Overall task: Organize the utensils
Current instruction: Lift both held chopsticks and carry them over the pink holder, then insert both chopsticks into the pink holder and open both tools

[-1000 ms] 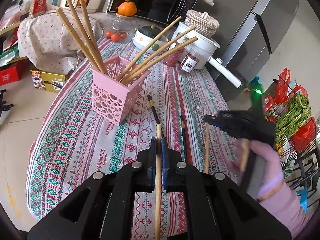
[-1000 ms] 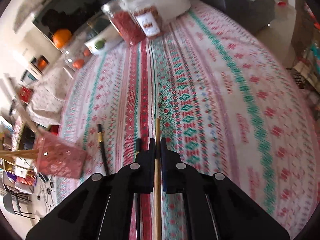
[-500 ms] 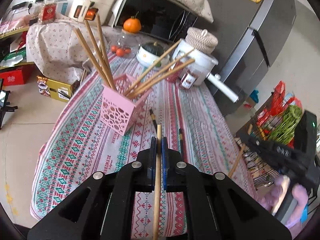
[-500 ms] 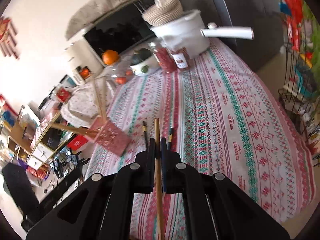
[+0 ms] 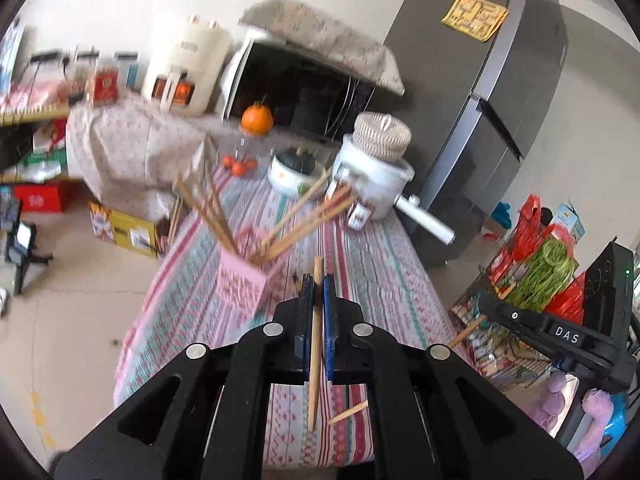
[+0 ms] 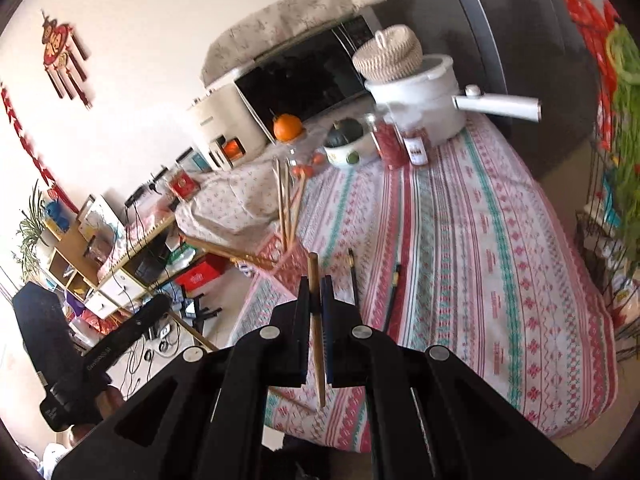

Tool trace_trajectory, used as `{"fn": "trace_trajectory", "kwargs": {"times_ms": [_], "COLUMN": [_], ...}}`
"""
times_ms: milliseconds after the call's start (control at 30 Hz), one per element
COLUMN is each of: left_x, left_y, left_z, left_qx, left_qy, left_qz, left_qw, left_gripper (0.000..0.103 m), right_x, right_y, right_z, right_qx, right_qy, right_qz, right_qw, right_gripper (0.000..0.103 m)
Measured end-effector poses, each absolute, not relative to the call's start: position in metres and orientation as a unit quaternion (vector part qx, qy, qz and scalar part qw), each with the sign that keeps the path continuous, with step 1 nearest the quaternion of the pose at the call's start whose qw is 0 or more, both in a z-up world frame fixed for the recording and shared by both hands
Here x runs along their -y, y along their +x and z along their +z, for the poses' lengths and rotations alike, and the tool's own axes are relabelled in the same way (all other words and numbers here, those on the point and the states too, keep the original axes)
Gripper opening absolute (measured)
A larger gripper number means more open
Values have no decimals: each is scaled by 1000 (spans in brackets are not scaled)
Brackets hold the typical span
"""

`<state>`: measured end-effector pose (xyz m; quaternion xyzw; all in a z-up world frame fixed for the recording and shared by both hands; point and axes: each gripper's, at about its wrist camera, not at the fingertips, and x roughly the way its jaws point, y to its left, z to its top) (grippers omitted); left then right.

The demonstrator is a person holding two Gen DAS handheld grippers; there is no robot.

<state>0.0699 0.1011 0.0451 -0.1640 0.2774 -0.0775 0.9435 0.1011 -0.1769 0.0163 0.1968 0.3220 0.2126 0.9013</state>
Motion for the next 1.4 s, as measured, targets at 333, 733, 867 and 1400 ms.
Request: {"fn": "trace_trajectory", "kwargs": {"times_ms": [333,733,867,1400], "left_x": [-106,-132,-149,-180], "left_y": [109,186,189,145], "left_z": [128,105,87,67], "left_qx": [-198,-197,-214,-207], "left_qy": [-130,-145,-180,-189], "left_qz": [-38,47,59,57], "left_qw": [971,968,958,958], "left_gripper": [4,5,8,21], "right_x": [190,185,175,91], "right_y": [131,169,181,235], "right_z": [69,87,86,101], "right_qx": [-278,-263,-264,-266], "right_qy": [219,239,244,211], "right_qz": [200,190,191,197], "right_qw": [914,915,913,920], "right_gripper": [5,5,5,5]}}
